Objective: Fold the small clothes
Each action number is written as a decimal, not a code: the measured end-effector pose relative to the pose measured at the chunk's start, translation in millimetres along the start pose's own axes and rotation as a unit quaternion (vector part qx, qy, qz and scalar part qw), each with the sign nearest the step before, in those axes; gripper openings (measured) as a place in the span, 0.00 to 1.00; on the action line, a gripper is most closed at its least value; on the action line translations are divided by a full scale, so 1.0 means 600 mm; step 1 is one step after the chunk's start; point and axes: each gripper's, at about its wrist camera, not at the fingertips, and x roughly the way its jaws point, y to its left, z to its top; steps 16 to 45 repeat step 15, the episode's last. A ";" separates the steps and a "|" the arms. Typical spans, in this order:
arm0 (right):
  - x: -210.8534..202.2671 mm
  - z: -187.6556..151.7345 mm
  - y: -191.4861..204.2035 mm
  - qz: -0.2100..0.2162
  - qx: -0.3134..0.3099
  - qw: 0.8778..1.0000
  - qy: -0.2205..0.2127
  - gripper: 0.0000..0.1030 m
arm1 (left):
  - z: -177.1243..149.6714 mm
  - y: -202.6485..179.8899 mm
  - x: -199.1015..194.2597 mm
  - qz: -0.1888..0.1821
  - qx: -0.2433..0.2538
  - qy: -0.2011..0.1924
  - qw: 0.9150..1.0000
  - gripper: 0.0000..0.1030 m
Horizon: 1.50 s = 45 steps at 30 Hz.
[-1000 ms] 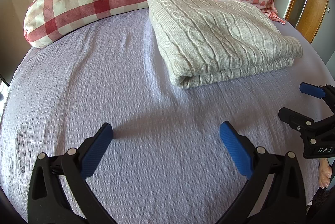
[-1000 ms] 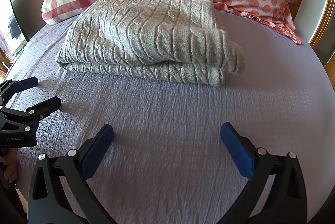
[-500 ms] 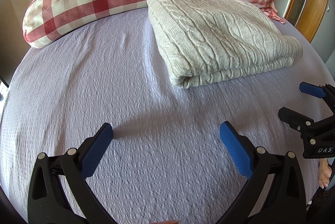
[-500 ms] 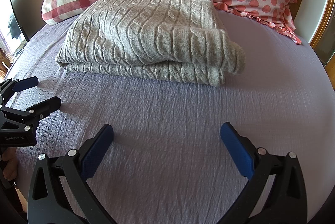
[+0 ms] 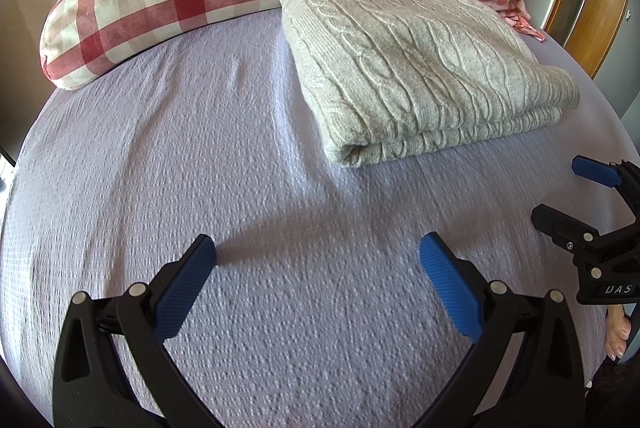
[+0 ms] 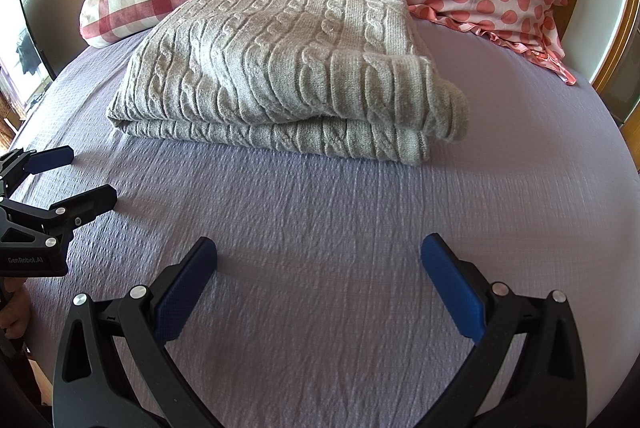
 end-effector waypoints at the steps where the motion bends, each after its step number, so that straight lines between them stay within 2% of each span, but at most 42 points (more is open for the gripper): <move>1: 0.000 0.000 0.000 0.000 0.000 1.000 0.000 0.99 | 0.000 0.000 0.000 0.000 0.001 0.002 1.000 0.98; 45: -0.001 0.000 0.000 0.000 0.000 1.000 0.000 0.99 | 0.001 0.000 0.003 -0.001 0.003 0.007 1.000 0.98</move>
